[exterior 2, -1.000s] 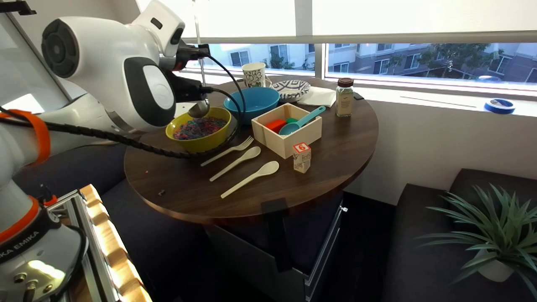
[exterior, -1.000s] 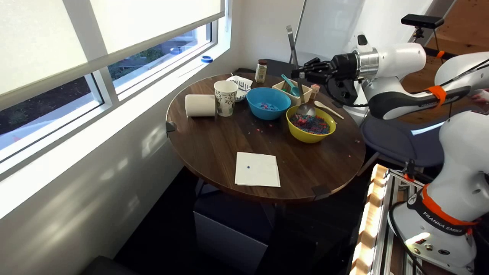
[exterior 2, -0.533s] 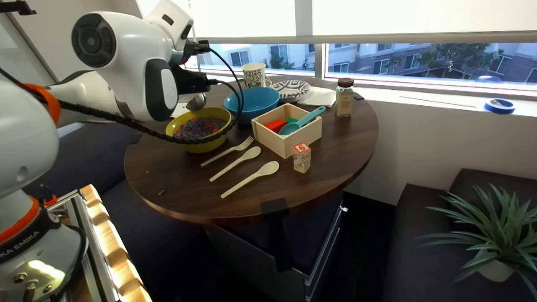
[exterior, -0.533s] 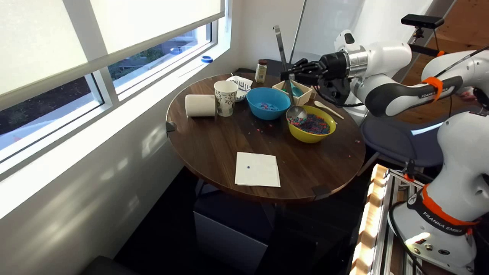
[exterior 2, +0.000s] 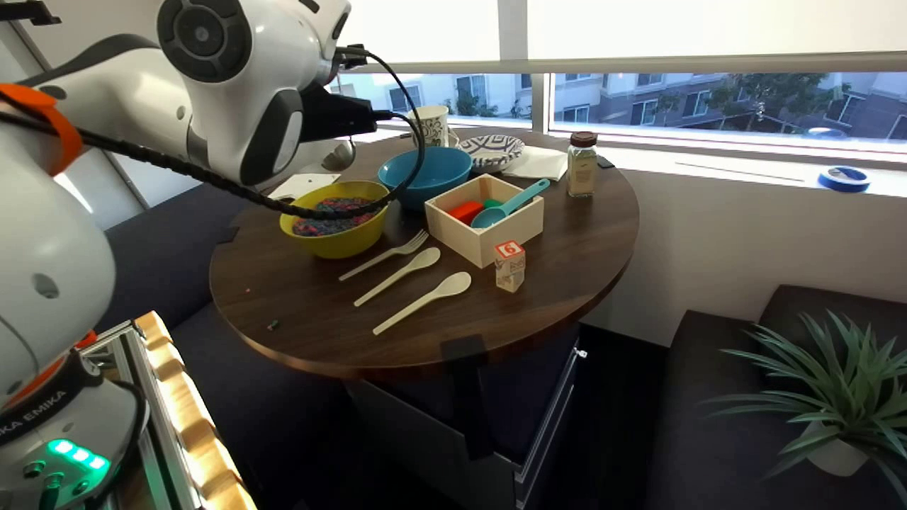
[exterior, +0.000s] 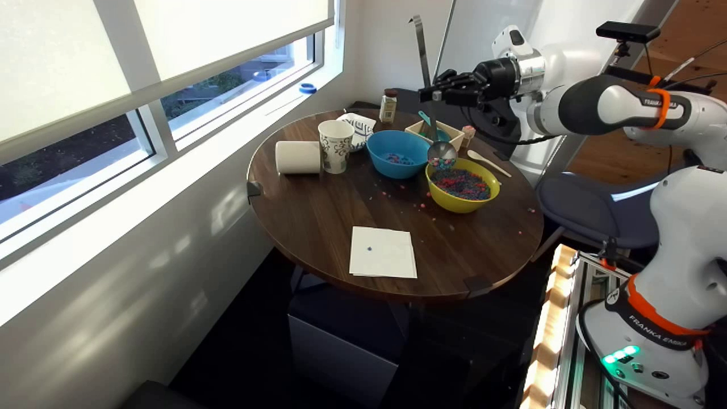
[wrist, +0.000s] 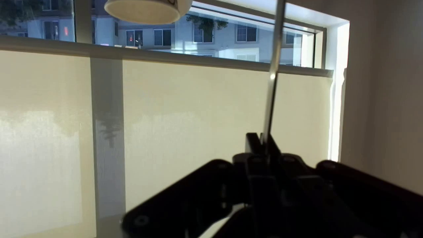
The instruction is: Pick up the silver utensil, scoop some of the substance from the yellow bowl and pour it into the blue bowl, put the silver utensil back on the yellow bowl and table
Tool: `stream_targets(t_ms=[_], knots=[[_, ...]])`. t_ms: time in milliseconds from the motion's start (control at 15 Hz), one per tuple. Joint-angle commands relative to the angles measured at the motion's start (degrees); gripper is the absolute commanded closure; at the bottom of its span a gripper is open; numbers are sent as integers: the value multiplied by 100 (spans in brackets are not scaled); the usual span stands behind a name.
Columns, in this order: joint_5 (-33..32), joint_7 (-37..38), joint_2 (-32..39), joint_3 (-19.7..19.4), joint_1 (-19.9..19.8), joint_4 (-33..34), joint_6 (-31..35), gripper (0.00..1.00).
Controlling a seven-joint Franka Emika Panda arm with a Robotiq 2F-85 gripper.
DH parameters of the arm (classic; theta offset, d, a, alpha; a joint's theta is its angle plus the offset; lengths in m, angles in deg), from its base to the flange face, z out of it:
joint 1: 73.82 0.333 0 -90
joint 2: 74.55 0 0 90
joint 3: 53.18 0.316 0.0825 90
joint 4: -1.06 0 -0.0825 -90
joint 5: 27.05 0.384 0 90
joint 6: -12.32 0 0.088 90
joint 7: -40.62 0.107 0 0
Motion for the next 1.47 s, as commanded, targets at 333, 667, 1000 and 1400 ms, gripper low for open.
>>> stream_targets(t_ms=[333, 667, 1000, 1400], knots=[[986, -1199, 280, 473, -269, 438, 418, 99], [867, -1528, 701, 65, -27, 517, 1402, 99], [852, -1887, 1524, -464, 489, 521, 2445, 99], [920, -2194, 3065, -765, 1090, 484, 3225, 99]])
